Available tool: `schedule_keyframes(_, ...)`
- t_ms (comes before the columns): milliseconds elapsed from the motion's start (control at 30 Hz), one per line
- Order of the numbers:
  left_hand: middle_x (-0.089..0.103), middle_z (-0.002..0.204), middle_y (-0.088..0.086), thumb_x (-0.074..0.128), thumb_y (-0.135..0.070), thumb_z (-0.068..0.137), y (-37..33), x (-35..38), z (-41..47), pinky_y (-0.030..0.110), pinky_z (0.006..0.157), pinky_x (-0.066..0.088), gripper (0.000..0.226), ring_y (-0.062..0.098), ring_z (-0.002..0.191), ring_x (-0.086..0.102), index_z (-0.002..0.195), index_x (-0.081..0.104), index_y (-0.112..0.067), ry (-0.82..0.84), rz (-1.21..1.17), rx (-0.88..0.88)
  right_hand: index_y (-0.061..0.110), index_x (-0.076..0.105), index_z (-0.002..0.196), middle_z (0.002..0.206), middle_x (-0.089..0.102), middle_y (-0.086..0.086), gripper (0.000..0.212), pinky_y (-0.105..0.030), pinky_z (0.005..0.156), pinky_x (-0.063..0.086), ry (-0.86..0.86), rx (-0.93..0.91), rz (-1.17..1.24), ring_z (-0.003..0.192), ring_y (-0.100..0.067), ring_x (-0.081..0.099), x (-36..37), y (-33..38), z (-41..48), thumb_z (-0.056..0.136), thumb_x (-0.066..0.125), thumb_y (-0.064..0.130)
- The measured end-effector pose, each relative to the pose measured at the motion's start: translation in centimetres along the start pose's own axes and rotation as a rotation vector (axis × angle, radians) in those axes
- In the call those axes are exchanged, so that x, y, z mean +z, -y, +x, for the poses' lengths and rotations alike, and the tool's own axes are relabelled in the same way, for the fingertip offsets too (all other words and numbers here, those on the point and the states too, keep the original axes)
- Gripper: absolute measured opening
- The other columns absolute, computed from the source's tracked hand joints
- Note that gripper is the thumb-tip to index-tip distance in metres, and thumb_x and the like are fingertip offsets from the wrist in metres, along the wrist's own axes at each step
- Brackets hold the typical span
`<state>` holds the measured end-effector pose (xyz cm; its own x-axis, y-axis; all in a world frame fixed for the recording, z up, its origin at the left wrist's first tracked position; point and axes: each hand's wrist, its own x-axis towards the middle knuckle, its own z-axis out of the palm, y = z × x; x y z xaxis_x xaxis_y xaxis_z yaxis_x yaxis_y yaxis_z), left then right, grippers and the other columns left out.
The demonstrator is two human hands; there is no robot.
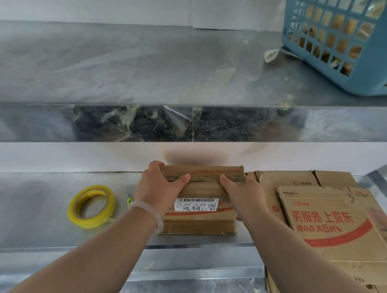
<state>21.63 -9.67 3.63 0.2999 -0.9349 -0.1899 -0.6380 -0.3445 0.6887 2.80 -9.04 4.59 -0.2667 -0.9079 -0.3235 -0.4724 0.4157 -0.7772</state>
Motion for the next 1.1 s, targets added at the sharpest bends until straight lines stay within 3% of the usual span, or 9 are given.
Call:
schedule_keyframes(233, 0.057, 0.132, 0.004, 0.043, -0.038, 0.099, 0.6, 0.1, -0.1, 0.044, 0.1, 0.046, 0.047, 0.028, 0.118, 0.055, 0.142, 0.039, -0.022, -0.066, -0.015, 0.009, 0.017, 0.058, 0.09, 0.077, 0.062, -0.001, 0.033, -0.022, 0.049, 0.038, 0.016, 0.006, 0.008, 0.064, -0.012, 0.057, -0.4, -0.5, -0.2, 0.104, 0.036, 0.037)
schedule_keyframes(400, 0.048, 0.141, 0.005, 0.034, -0.037, 0.102, 1.4, 0.0, -0.4, 0.039, 0.108, 0.037, 0.048, 0.027, 0.127, 0.047, 0.145, 0.038, -0.017, -0.014, -0.254, -0.045, 0.02, 0.058, 0.111, 0.095, 0.066, -0.006, 0.038, -0.027, 0.062, 0.043, 0.096, 0.123, 0.209, 0.085, -0.017, 0.061, -0.8, -0.6, -1.1, 0.105, 0.027, 0.041)
schedule_keyframes(500, 0.064, 0.12, 0.004, 0.039, -0.046, 0.098, 1.6, -0.7, -0.4, 0.038, 0.089, 0.051, 0.042, 0.021, 0.105, 0.061, 0.128, 0.054, -0.021, 0.129, -0.354, -0.059, 0.025, 0.055, 0.117, 0.098, 0.066, -0.005, 0.037, -0.023, 0.06, 0.037, 0.156, 0.192, 0.311, 0.089, -0.014, 0.06, -1.4, -0.6, -1.5, 0.105, 0.026, 0.045)
schedule_keyframes(567, 0.071, 0.098, -0.002, 0.052, -0.039, 0.095, 1.6, -1.1, -0.6, 0.027, 0.071, 0.053, 0.025, 0.013, 0.086, 0.068, 0.11, 0.062, -0.022, 0.208, -0.349, -0.01, 0.023, 0.055, 0.114, 0.094, 0.066, -0.004, 0.036, -0.024, 0.059, 0.037, 0.177, 0.204, 0.309, 0.084, -0.013, 0.061, -1.5, -0.4, -1.6, 0.105, 0.028, 0.044)
schedule_keyframes(667, 0.071, 0.095, -0.008, 0.066, -0.038, 0.087, 1.4, -1.2, -0.5, 0.03, 0.077, 0.055, 0.024, 0.01, 0.085, 0.067, 0.106, 0.064, -0.024, 0.172, -0.273, 0.029, 0.012, 0.059, 0.11, 0.085, 0.068, -0.004, 0.034, -0.028, 0.06, 0.046, 0.195, 0.172, 0.165, 0.075, -0.015, 0.064, -1.6, 0.1, -1.3, 0.101, 0.041, 0.04)
schedule_keyframes(733, 0.064, 0.117, -0.007, 0.068, -0.042, 0.084, 1.1, -1.5, -0.3, 0.034, 0.089, 0.052, 0.052, 0.011, 0.098, 0.062, 0.128, 0.053, -0.02, 0.172, -0.22, 0.011, 0.008, 0.049, 0.133, 0.108, 0.067, -0.007, 0.052, -0.034, 0.069, 0.055, 0.134, 0.12, 0.069, 0.086, -0.018, 0.068, -1.7, 0.3, -0.6, 0.093, 0.055, 0.041)
schedule_keyframes(833, 0.037, 0.146, -0.001, 0.065, -0.054, 0.08, 0.4, -1.5, -0.2, 0.041, 0.105, 0.041, 0.09, 0.021, 0.128, 0.043, 0.151, 0.019, -0.023, 0.087, 0.024, 0.107, 0.024, 0.004, 0.156, 0.158, 0.025, -0.003, 0.102, -0.042, 0.102, 0.046, -0.001, -0.046, -0.238, 0.137, -0.024, 0.041, -1.1, 1.1, -0.5, 0.081, 0.063, 0.06)
schedule_keyframes(900, 0.037, 0.139, -0.002, 0.059, -0.065, 0.077, -0.3, -1.0, -0.6, 0.04, 0.106, 0.039, 0.081, 0.023, 0.127, 0.041, 0.144, 0.033, -0.029, 0.052, 0.16, 0.172, 0.027, 0.0, 0.156, 0.16, 0.019, -0.001, 0.113, -0.045, 0.112, 0.035, -0.029, -0.09, -0.361, 0.145, -0.024, 0.026, 0.0, 1.7, -1.0, 0.073, 0.061, 0.075)
schedule_keyframes(1100, 0.042, 0.112, -0.006, 0.064, -0.068, 0.07, -0.4, -0.3, -0.4, 0.038, 0.096, 0.046, 0.057, 0.02, 0.106, 0.05, 0.116, 0.054, -0.035, -0.004, 0.127, 0.168, 0.027, 0.019, 0.151, 0.149, 0.034, 0.001, 0.102, -0.039, 0.107, 0.041, -0.073, -0.103, -0.28, 0.133, -0.021, 0.041, 0.9, 1.3, -0.3, 0.072, 0.07, 0.065)
